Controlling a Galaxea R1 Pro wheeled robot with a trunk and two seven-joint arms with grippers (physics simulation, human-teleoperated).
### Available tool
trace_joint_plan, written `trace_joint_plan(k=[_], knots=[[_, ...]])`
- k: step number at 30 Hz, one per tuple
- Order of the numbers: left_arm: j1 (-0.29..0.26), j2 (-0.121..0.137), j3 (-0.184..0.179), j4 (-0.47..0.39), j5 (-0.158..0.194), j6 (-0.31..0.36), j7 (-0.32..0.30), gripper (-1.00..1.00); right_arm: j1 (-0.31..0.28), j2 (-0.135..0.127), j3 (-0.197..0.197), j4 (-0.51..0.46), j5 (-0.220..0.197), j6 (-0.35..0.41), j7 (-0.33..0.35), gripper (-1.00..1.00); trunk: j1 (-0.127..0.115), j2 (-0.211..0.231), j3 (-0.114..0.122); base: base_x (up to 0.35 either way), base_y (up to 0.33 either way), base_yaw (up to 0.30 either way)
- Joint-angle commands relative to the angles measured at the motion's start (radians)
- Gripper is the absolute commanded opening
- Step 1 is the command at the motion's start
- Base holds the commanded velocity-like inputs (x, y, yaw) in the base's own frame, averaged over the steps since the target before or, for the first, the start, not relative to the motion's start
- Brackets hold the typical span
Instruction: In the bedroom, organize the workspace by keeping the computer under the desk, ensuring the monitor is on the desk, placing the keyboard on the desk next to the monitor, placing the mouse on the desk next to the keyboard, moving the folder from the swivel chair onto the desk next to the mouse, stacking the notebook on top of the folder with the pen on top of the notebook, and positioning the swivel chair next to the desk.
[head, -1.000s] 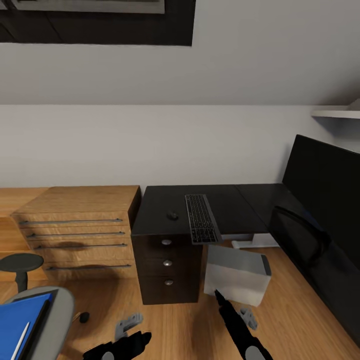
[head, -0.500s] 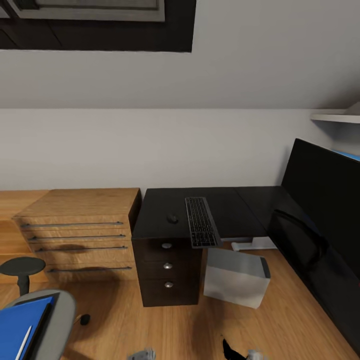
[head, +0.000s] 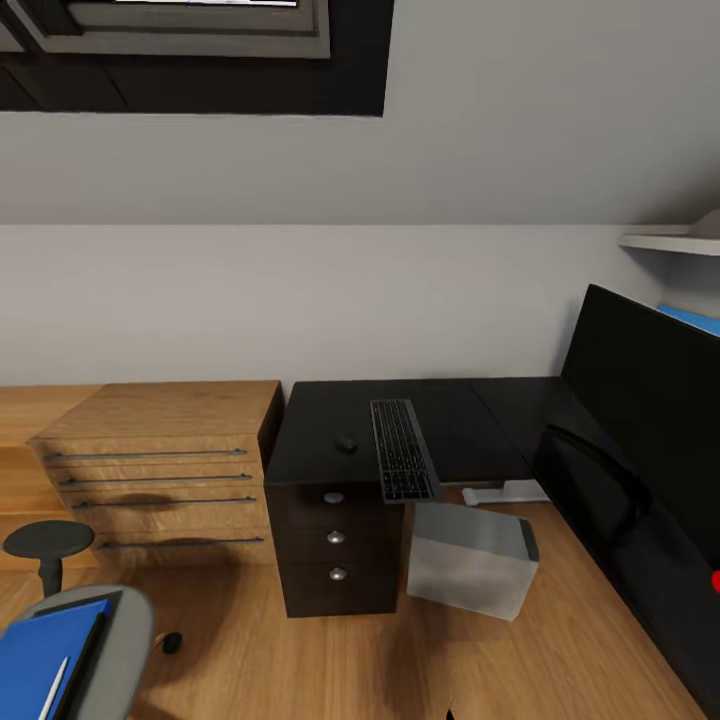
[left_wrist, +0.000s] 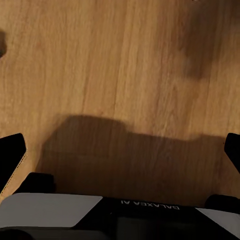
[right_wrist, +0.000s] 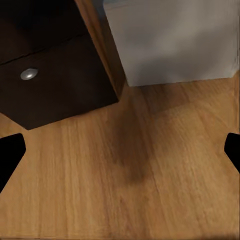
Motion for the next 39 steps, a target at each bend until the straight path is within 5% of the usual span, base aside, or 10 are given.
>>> trace_joint_plan(k=[1,11,31,39], knots=[[-0.001,0.001,-0.005,0.003,0.008,-0.003,0.008,1.0,-0.001,-0.001,0.004,0.002,0.0,-0.006,-0.001,1.0,-0.004,0.007,0.002,0.0,0.0,0.0],[-0.001,0.005,-0.005,0.022,0.008,-0.024,0.009,1.0,-0.001,0.001,0.005,0.005,0.068,-0.015,-0.025,1.0,-0.042,0.077,0.034,0.0,0.0,0.0],[-0.001,0.005,-0.003,0.025,0.011,-0.024,0.011,1.0,-0.001,0.016,0.005,0.004,0.067,-0.014,-0.026,1.0,-0.119,0.217,0.096,0.0,0.0,0.0],[-0.001,0.002,-0.006,0.07,0.005,-0.026,0.01,1.0,-0.001,0.029,0.004,0.005,0.064,-0.013,-0.033,1.0,-0.119,0.217,0.096,0.0,0.0,0.062]])
